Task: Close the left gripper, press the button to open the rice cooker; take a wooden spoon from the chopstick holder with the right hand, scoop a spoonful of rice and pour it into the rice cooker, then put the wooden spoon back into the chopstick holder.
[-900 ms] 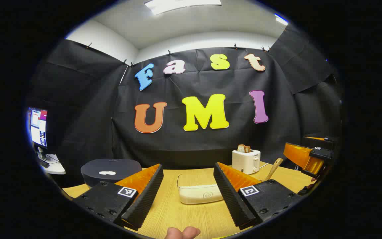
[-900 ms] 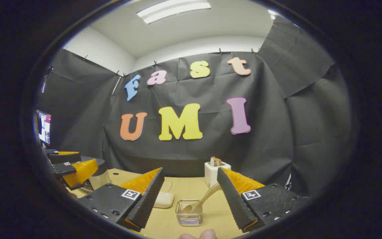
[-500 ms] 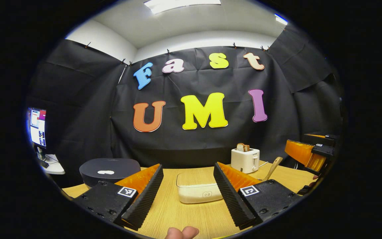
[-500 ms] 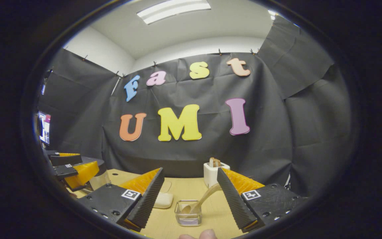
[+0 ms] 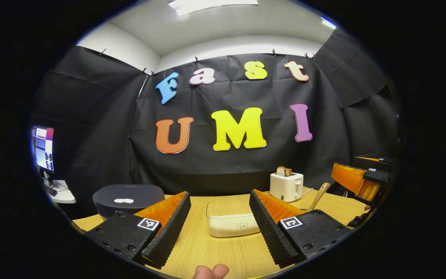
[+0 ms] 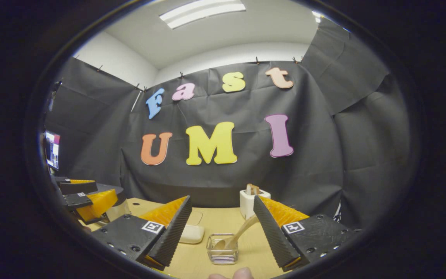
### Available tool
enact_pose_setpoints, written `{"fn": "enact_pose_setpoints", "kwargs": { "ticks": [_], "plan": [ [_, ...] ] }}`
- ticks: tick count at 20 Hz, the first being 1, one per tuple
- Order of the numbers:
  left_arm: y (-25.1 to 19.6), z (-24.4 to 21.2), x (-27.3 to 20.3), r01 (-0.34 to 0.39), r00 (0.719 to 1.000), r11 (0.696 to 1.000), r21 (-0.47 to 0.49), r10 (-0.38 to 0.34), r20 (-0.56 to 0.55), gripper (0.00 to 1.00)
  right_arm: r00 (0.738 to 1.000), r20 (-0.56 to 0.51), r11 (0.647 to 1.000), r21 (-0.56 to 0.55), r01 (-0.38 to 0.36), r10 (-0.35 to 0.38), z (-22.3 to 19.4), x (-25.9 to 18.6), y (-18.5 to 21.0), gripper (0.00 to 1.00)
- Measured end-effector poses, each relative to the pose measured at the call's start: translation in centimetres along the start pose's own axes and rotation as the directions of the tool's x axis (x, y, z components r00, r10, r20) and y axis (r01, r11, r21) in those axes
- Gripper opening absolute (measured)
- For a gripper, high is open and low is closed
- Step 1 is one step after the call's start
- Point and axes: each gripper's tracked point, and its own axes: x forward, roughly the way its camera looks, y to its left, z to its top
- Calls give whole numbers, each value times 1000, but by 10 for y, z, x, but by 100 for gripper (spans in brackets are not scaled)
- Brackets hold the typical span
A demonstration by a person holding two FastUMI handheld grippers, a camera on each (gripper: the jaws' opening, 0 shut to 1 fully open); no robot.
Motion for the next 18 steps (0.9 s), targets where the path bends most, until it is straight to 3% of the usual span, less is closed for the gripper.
{"fn": "enact_pose_setpoints", "kwargs": {
  "ticks": [18],
  "plan": [
    [18,-11,3,-48,998,998,-43,46,-51,97,1000,9,1000,-17,-6,6,2,2,2,95]
  ]
}}
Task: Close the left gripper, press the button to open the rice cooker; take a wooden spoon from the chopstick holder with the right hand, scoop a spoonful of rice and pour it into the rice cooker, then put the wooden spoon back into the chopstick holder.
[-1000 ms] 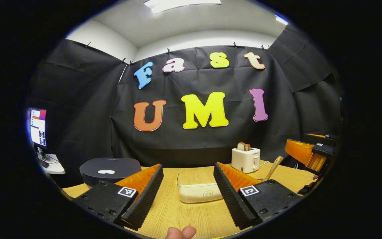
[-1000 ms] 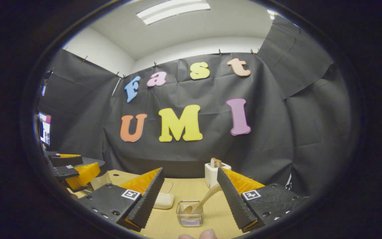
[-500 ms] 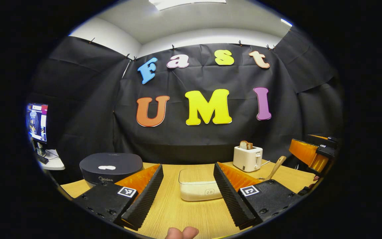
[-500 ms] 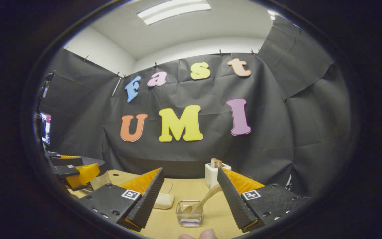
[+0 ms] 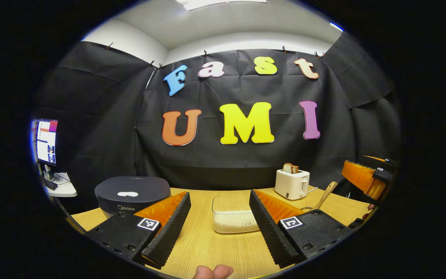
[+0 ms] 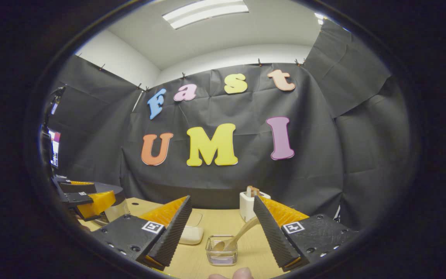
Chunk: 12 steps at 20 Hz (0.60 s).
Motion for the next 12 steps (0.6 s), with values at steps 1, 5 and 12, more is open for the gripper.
{"fn": "enact_pose_setpoints", "kwargs": {
  "ticks": [1,5,12],
  "plan": [
    [1,0,1,-2,1000,1000,-1,2,-2,97,1000,0,1000,-1,-2,2,0,0,0,95],
    [13,-5,5,-37,999,999,0,37,-20,97,1000,4,1000,-9,-9,9,0,2,0,95],
    [36,-28,9,-136,986,990,-26,132,-104,98,999,-5,999,-20,-40,40,-3,11,-9,95]
  ]
}}
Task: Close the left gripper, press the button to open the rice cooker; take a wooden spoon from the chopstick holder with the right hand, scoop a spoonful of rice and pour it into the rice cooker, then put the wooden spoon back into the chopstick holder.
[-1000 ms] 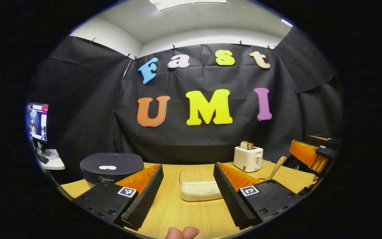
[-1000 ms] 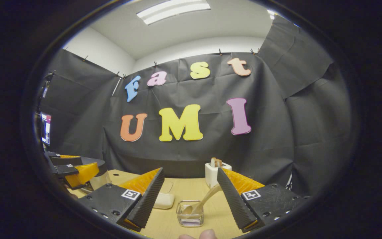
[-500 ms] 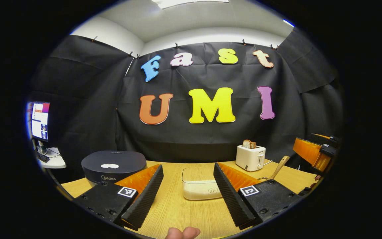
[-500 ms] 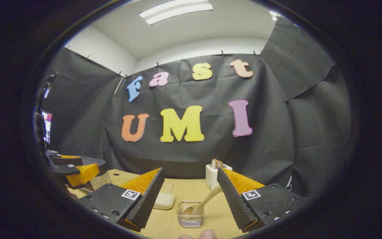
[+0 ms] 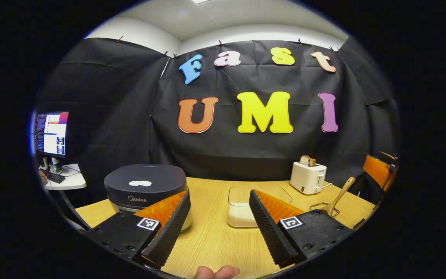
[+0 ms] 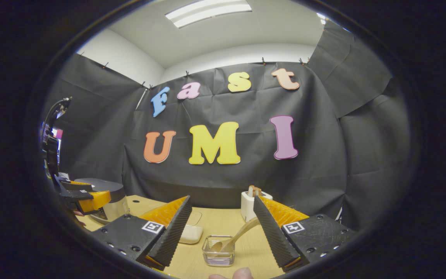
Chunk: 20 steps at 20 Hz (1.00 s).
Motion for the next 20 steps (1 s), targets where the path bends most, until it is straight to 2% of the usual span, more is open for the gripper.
{"fn": "enact_pose_setpoints", "kwargs": {
  "ticks": [3,6,9,11,13,14,15,16,17,18,19,20],
  "plan": [
    [19,4,2,-82,997,997,17,81,9,97,1000,10,1000,-5,-20,20,0,5,-4,95],
    [48,3,8,-155,987,987,42,156,-28,97,999,9,999,-3,-41,41,-4,11,-14,95],
    [83,10,11,-219,972,971,96,226,-62,88,999,16,999,2,-51,51,-6,16,-26,95],
    [98,13,20,-220,967,969,109,231,-109,78,998,23,998,4,-56,56,-7,17,-32,95],
    [112,12,26,-216,954,971,104,232,-189,61,998,24,998,22,-63,63,-10,19,-38,95],
    [120,16,30,-220,948,970,102,238,-212,58,998,21,998,27,-64,63,-11,21,-41,95],
    [128,16,33,-229,937,970,86,243,-250,53,998,22,998,32,-61,60,-12,21,-44,95],
    [133,12,35,-221,923,974,50,226,-310,40,998,24,998,41,-57,56,-14,21,-49,95],
    [132,11,44,-202,914,979,12,192,-357,34,998,24,997,48,-54,53,-15,21,-52,95],
    [137,8,50,-198,899,980,-5,179,-399,33,998,22,997,56,-54,53,-16,21,-54,95],
    [141,6,53,-204,881,979,-18,176,-439,28,998,22,996,63,-55,54,-17,20,-56,95],
    [147,3,52,-221,855,975,-29,179,-486,19,998,28,996,71,-54,52,-16,18,-59,95]
  ]
}}
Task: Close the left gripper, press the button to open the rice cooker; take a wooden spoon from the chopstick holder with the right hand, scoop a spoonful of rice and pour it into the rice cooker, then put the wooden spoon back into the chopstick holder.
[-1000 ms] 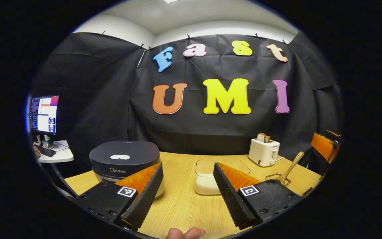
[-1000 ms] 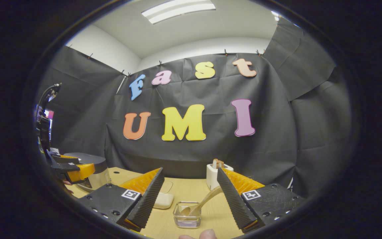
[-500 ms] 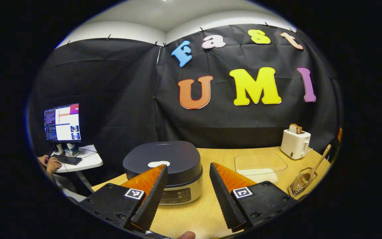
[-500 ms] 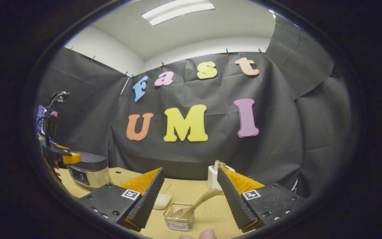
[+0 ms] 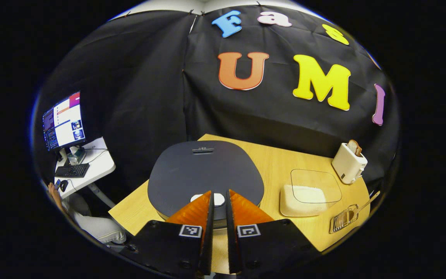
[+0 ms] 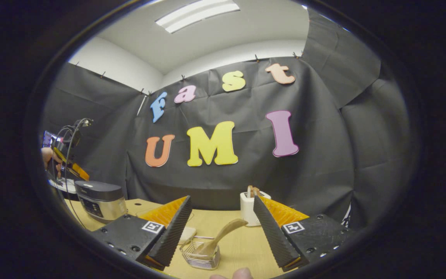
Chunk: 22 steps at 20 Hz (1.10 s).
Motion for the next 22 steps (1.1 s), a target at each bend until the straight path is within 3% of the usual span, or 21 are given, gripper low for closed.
{"fn": "enact_pose_setpoints", "kwargs": {
  "ticks": [2,4,5,6,10,12,14,15,17,19,20,22],
  "plan": [
    [8,-1,4,-9,999,1000,-26,8,-47,7,1000,14,1000,3,12,-12,0,-2,-8,95],
    [9,1,9,-9,998,1000,-27,7,-63,3,1000,15,1000,12,22,-22,-2,-1,-13,95],
    [10,-1,10,-14,997,999,-28,12,-77,10,1000,10,1000,18,25,-25,-3,-1,-15,95],
    [11,-3,13,-26,996,1000,-16,24,-87,3,1000,5,999,28,27,-27,-4,0,-18,96],
    [18,-14,20,-66,990,998,4,66,-125,3,999,0,999,30,44,-44,-7,2,-25,95],
    [16,-16,24,-85,987,994,67,93,-128,3,999,-20,999,37,32,-31,-14,3,-23,95],
    [18,-11,23,-125,988,977,174,138,-67,3,999,-19,999,27,34,-34,-16,2,-25,96],
    [18,-13,25,-144,986,970,194,157,-57,3,999,-22,999,23,43,-43,-19,1,-29,91],
    [20,-8,23,-156,986,971,182,165,-32,3,998,-36,998,25,50,-49,-21,-1,-32,96],
    [18,3,22,-157,988,971,179,156,23,3,997,-33,997,22,74,-73,-17,-3,-43,91],
    [18,14,18,-160,986,973,166,150,72,3,996,-31,996,23,85,-84,-16,-4,-47,96],
    [20,35,12,-159,977,980,118,139,162,3,995,-36,995,21,94,-93,-17,-5,-49,95]
  ]
}}
